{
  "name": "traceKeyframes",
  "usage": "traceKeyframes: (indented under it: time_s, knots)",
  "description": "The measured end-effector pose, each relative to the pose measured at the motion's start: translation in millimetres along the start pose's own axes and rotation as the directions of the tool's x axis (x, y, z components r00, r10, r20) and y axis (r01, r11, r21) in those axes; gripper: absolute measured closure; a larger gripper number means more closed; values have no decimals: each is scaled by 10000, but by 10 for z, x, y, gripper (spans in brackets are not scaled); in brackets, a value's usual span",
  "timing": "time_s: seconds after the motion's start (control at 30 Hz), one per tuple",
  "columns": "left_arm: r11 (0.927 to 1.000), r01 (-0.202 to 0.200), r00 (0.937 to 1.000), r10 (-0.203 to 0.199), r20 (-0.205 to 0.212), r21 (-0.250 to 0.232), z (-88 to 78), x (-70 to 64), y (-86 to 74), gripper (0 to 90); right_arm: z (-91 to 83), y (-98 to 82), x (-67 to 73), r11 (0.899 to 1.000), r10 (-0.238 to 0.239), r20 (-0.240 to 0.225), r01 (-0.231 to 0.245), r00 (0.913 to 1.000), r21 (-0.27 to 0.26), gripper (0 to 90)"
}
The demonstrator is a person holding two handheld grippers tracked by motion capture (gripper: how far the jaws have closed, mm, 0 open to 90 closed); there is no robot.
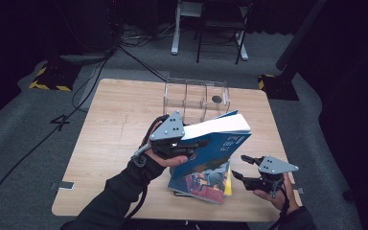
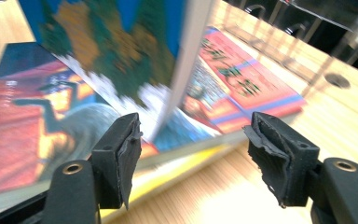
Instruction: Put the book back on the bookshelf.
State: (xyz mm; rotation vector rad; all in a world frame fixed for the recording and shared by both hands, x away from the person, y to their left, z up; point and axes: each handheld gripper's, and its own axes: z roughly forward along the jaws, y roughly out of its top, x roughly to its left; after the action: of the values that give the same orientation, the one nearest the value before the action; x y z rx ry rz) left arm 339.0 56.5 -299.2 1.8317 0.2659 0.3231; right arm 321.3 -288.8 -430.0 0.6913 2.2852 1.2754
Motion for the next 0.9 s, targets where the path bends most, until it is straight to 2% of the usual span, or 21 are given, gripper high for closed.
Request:
traceKeyframes:
  time_s: [0.1,0.2,0.23,0.37,0.5,0.63,0.73,0.9]
  knots:
    - [9999,-85,9999,86,-76,100,-19,16,28,597,-18,-41,-53,9998,211,168,-211,9996,6,349]
    - [9998,-68,9995,74,-302,202,-61,48,58,598,-59,-113,-161,9971,759,366,-756,9964,-88,349]
    - [9998,-68,9995,74,-302,202,-61,48,58,598,-59,-113,-161,9971,759,366,-756,9964,-88,349]
    - [9994,-59,9972,84,-743,335,-147,118,71,598,-59,-158,-227,9947,1031,565,-1030,9931,-35,349]
    - [9994,9,9914,38,-1306,360,-263,206,75,599,-26,-199,-253,9939,1068,744,-1084,9915,186,349]
    - [9988,168,9813,-79,-1923,451,-386,343,83,599,17,-232,-260,9928,1118,827,-1150,9903,345,349]
    - [9982,393,9658,-262,-2579,454,-487,458,81,599,40,-244,-258,9924,1112,855,-1152,9901,434,349]
    - [9970,608,9450,-424,-3242,468,-586,615,84,600,61,-261,-255,9928,1069,824,-1110,9908,460,349]
